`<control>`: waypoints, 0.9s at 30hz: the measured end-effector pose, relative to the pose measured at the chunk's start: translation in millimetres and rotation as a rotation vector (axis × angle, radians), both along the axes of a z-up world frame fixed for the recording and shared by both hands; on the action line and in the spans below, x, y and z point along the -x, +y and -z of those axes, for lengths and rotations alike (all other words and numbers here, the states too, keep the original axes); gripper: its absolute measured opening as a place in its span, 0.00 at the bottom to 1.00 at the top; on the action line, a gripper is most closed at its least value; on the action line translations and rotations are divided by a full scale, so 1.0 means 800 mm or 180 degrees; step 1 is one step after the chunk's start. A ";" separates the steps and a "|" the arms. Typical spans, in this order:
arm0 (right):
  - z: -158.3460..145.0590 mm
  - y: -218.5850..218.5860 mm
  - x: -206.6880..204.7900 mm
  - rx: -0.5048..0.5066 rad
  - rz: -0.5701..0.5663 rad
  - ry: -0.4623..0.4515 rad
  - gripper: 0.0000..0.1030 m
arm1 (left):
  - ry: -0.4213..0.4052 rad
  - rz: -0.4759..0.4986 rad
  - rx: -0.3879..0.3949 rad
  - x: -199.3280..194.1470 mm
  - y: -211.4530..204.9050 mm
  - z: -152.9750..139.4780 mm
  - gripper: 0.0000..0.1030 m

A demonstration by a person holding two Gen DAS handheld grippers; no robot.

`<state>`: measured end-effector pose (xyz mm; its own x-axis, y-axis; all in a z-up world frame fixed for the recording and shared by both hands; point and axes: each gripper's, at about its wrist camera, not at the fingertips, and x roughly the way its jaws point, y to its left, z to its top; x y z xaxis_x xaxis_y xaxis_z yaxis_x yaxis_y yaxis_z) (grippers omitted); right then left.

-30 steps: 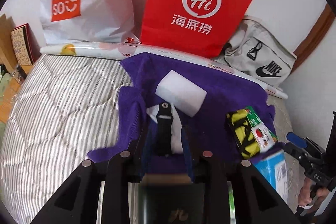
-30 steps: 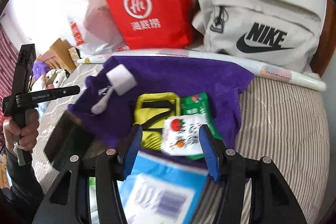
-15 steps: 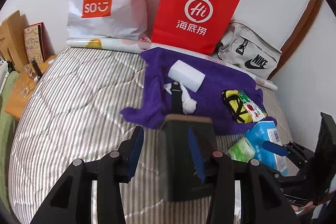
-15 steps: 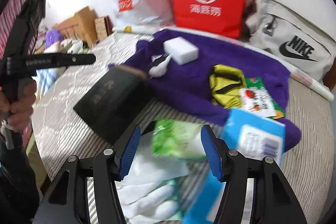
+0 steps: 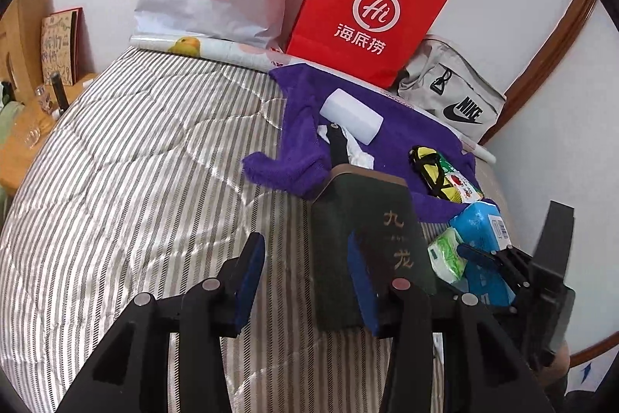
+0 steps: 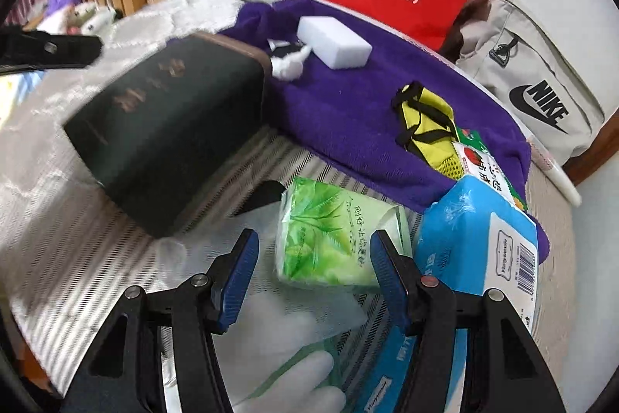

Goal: Organize soft objects
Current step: 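Grasp the green tissue pack with the right tool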

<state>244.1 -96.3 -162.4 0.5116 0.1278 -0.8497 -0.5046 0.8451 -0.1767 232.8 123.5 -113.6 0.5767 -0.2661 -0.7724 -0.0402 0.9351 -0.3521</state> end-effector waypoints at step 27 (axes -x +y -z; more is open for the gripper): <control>-0.086 -0.083 0.112 -0.1315 0.0176 -0.0153 0.30 | 0.0178 0.0184 -0.0192 0.080 -0.066 0.011 0.41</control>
